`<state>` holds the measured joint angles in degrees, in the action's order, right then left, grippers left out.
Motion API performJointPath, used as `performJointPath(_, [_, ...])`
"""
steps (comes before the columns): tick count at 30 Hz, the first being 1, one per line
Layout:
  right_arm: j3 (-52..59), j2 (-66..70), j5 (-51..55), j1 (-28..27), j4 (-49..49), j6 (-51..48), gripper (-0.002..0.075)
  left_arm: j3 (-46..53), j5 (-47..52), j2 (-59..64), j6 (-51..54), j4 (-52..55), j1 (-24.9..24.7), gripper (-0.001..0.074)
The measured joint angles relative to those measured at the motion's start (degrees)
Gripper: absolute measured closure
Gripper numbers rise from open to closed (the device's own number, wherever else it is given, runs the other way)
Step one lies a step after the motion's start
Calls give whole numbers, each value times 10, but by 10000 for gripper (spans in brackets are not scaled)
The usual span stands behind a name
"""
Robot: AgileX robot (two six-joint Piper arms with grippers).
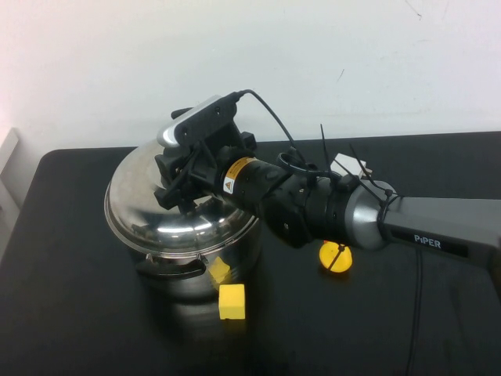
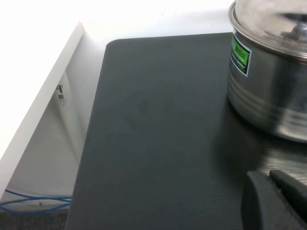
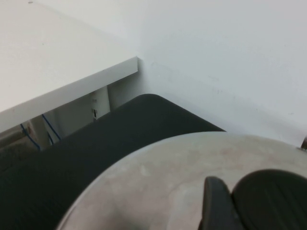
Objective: Cover the pot
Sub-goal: Place the pot lid on the pot
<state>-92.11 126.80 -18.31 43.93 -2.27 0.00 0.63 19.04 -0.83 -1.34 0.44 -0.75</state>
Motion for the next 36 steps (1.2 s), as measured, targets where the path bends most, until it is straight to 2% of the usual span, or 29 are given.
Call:
performJointPath(29, [0, 0, 12, -1, 5, 3, 379, 0, 0, 0, -1, 0, 0, 736])
performJointPath(32, [0, 0, 16, -1, 6, 3, 327, 0, 0, 0, -1, 0, 0, 736])
performJointPath(36, [0, 0, 19, -1, 6, 3, 201, 0, 0, 0, -1, 0, 0, 737])
